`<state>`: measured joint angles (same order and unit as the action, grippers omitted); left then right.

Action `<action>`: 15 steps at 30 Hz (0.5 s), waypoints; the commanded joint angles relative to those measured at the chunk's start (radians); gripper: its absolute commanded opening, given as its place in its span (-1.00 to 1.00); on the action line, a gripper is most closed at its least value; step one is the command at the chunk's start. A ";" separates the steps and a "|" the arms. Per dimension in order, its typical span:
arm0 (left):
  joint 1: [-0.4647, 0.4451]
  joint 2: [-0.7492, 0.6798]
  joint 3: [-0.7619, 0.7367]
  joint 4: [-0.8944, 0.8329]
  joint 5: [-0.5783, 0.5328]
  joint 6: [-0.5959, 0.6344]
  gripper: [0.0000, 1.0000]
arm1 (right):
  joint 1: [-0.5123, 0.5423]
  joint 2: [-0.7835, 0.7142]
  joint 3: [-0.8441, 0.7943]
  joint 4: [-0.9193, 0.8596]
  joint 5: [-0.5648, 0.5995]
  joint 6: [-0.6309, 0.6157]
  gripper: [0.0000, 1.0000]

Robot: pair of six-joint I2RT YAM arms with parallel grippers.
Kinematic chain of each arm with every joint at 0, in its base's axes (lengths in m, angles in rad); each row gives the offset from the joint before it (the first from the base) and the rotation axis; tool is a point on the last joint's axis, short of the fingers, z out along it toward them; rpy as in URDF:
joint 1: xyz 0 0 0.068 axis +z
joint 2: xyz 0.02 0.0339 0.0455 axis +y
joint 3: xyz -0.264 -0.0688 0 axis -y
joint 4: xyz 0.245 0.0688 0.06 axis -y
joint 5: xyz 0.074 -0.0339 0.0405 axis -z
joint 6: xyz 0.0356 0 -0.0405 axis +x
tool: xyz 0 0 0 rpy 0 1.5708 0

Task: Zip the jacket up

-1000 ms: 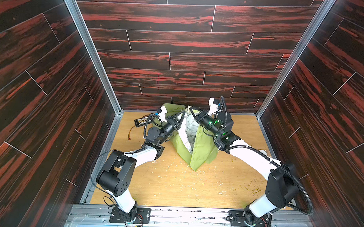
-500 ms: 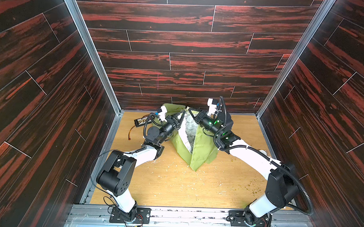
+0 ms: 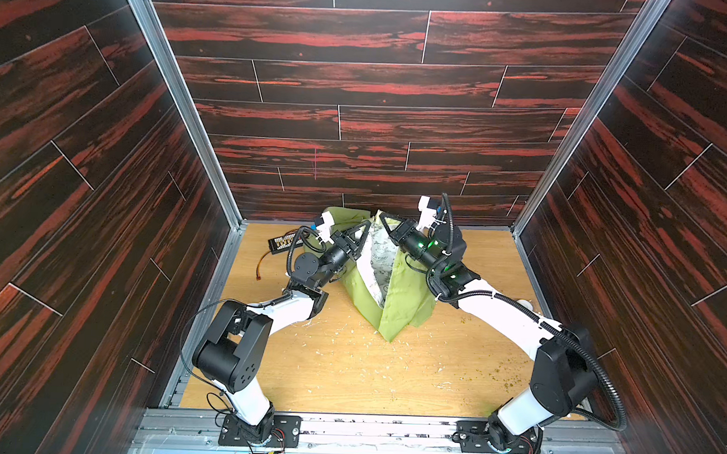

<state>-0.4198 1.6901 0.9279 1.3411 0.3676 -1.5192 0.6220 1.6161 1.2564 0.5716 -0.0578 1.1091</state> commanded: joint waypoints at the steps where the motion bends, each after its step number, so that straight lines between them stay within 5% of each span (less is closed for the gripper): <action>1: 0.006 -0.024 0.017 0.069 0.013 -0.007 -1.00 | 0.007 -0.043 -0.006 0.068 0.036 0.013 -1.00; 15: 0.006 -0.008 0.040 0.069 0.016 -0.017 -1.00 | 0.007 -0.022 -0.005 0.073 -0.002 0.049 -1.00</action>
<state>-0.4198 1.6901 0.9279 1.3411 0.3676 -1.5227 0.6220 1.6161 1.2537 0.6014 -0.0509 1.1393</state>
